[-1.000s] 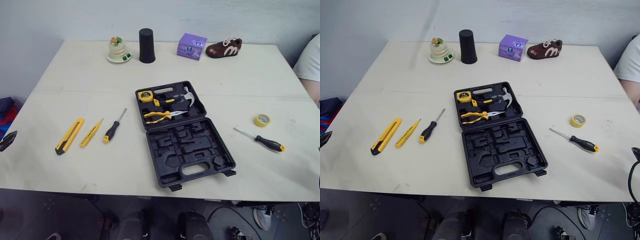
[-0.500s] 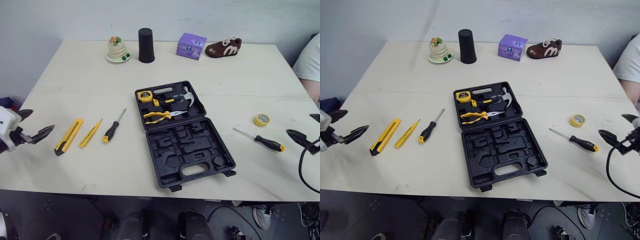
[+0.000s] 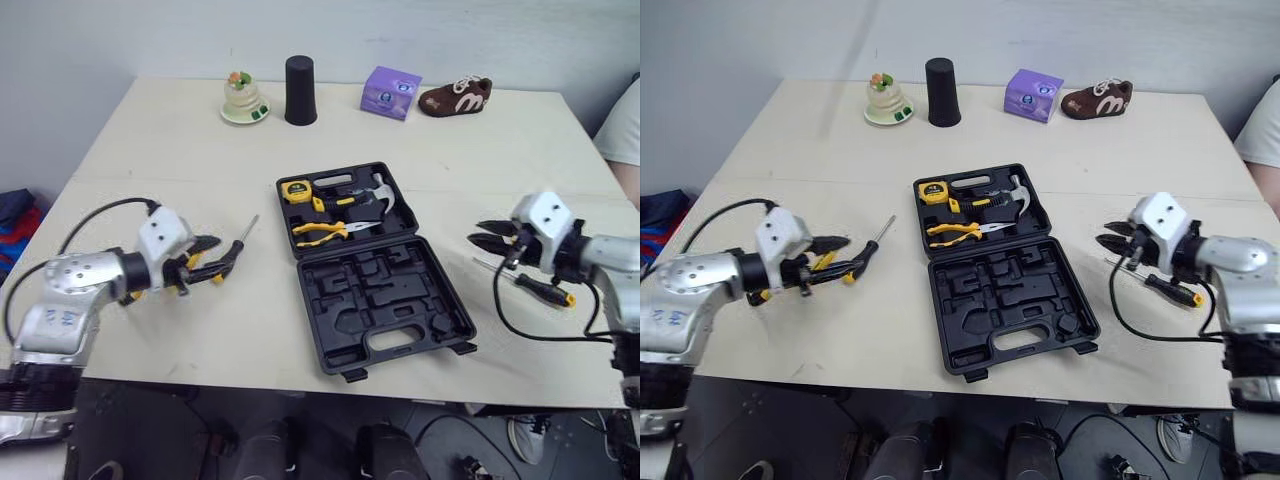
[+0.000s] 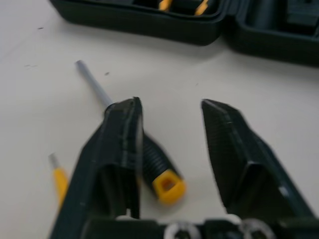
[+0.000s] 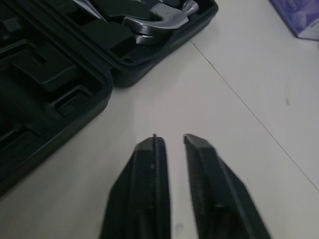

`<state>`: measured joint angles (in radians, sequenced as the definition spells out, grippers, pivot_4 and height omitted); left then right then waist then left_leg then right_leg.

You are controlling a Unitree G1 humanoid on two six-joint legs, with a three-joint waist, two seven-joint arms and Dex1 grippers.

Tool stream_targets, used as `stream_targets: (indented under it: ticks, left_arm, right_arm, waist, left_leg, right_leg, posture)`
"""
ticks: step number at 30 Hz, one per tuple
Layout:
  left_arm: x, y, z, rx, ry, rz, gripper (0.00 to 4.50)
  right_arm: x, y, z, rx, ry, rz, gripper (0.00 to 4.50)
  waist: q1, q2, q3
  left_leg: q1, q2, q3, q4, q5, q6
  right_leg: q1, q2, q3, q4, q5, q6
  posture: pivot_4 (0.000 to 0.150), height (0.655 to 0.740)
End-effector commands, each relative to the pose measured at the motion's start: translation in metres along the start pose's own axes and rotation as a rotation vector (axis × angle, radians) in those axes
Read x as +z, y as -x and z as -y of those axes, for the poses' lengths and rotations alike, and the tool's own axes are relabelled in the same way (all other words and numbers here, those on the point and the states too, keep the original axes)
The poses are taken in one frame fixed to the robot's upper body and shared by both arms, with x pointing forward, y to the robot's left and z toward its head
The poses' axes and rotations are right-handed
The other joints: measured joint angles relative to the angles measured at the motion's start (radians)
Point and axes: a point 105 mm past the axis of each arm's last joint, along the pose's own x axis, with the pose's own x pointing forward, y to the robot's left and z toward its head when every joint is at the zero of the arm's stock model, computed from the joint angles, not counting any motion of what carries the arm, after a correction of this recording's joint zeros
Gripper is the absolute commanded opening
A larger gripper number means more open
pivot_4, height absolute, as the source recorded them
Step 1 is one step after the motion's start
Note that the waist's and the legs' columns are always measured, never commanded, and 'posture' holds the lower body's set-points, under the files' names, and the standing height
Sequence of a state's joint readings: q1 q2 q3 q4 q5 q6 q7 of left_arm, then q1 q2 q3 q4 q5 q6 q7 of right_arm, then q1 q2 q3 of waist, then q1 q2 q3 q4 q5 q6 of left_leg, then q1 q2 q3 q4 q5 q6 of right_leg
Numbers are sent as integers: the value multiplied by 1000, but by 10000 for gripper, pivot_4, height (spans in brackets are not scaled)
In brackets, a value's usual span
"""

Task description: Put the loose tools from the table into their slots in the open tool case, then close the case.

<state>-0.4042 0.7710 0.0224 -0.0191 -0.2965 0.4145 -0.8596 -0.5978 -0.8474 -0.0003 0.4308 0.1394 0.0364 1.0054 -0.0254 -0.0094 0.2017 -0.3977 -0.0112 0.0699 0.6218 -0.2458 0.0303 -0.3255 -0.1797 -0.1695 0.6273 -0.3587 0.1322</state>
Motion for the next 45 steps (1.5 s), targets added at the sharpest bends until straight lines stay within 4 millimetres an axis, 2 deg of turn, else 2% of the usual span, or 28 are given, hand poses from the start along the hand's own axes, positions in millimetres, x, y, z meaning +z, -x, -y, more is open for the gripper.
stream_targets:
  ticks: [1, 5, 10, 15, 19, 30, 34, 38, 45]
  left_arm:
    - [3, -15, 7, -16, 32, -12, 1027]
    - [-3, -33, 15, -43, 75, -37, 452]
    - [2, -54, 19, -61, 102, -36, 452]
    - [2, -62, 19, -68, 124, -50, 452]
    - [-1, -66, 31, -130, 139, -70, 452]
    - [14, -83, 34, -130, 113, -7, 452]
    - [9, -85, 27, -123, 37, -45, 452]
    - [11, -86, 29, -159, -10, -39, 452]
    - [13, -85, 36, -218, -22, -25, 452]
  right_arm:
    - [-1, -13, 0, 15, 57, -24, 0]
    - [0, -32, -1, 34, 76, -37, 0]
    - [4, -53, -3, 58, 84, -42, 0]
    - [12, -68, -4, 79, 87, -18, 0]
    - [15, -74, -13, 147, 92, -8, 0]
    - [11, -62, -25, 236, 82, 11, 0]
    - [13, -49, -49, 326, 34, 103, 0]
    - [7, -39, -68, 365, 31, 88, 0]
    - [4, -22, -82, 350, 21, 72, 0]
  waist:
    - [0, 0, 0]
    - [-1, 0, 0]
    - [-1, 0, 0]
    - [-3, 0, 0]
    - [-2, 0, 0]
    - [-1, 0, 0]
    - [3, 0, 0]
    - [4, 0, 0]
    - [22, 0, 0]
  left_leg:
    - [-1, 0, -1, 0, 0, 0]
    - [-6, 0, -3, 4, 0, 0]
    - [-7, 0, -4, 6, 0, 0]
    - [-8, 1, -4, 6, 0, 0]
    - [-8, 1, -4, 6, 0, 0]
    - [-8, 1, -5, 6, 0, 0]
    - [-8, 1, -6, 6, 0, 0]
    - [-8, 2, -6, 8, 0, 0]
    - [-8, 3, -6, 8, 0, -1]
  right_leg:
    - [0, 0, 0, 0, 0, 0]
    - [-3, 1, -2, 0, 0, 0]
    - [-2, 1, -3, 1, 0, 0]
    - [-2, 2, -3, 0, 0, 0]
    - [-2, 2, -3, 0, 0, 0]
    - [-2, 2, -3, 0, 0, 0]
    - [-2, 6, -1, -1, 0, 0]
    - [-1, 7, 0, -1, 0, 0]
    - [-1, 9, 3, -2, 0, 0]
  posture:
    - [1500, 7400]
    - [1500, 7400]
    - [1500, 7400]
    - [1500, 7400]
    - [1500, 7400]
    - [1500, 7400]
    - [1500, 7400]
    - [1500, 7400]
    - [1500, 7400]
